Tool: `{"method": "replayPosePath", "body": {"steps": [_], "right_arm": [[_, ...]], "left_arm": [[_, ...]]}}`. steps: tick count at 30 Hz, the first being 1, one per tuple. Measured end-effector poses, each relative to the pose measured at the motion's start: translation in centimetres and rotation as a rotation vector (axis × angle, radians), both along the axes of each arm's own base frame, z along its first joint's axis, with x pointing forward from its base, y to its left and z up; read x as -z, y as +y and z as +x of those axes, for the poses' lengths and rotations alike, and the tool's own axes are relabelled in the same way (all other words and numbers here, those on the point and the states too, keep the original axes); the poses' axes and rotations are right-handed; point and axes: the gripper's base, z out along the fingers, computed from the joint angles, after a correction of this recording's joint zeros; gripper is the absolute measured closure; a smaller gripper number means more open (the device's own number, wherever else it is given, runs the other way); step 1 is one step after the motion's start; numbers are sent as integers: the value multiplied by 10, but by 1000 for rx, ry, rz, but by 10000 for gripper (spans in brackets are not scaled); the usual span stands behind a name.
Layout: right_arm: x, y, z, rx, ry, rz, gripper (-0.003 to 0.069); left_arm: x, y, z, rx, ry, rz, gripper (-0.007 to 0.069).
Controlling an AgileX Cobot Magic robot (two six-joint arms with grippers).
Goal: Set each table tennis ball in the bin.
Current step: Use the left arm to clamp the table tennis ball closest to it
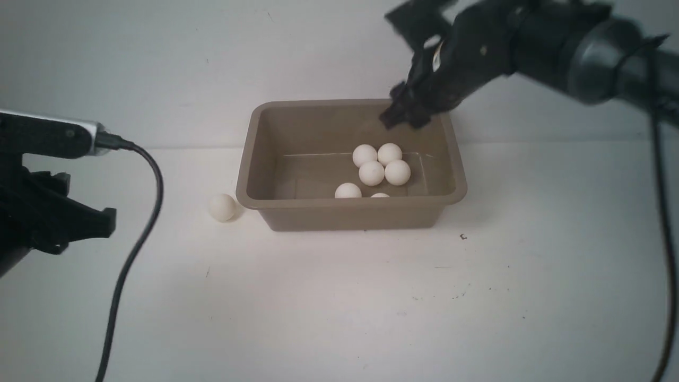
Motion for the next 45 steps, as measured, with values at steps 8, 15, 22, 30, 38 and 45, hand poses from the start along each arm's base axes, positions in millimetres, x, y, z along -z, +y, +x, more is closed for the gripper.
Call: {"method": "replayPosePath", "body": {"steps": [8,15,22,30,38,45], "right_arm": [[-110,-37,-63,32,-157,53,303],[-153,-70,-118,87,-112,22,303],[-178,-100,-164,123,-145,-33,303],[-169,-134,-228,161,-139,9,326],[-128,-168,-294,228,-100,73,502],[-94,-193,-346,263,-108,155,659]], "left_arm": [[43,41,30,-30,84,-376,389],[68,60,60,37,134,-609,374],[61,64,101,102,134,-606,374],[64,17,144,277,269,-516,374],[76,0,158,302,380,-462,374],[78,-2,163,306,406,-439,363]]}}
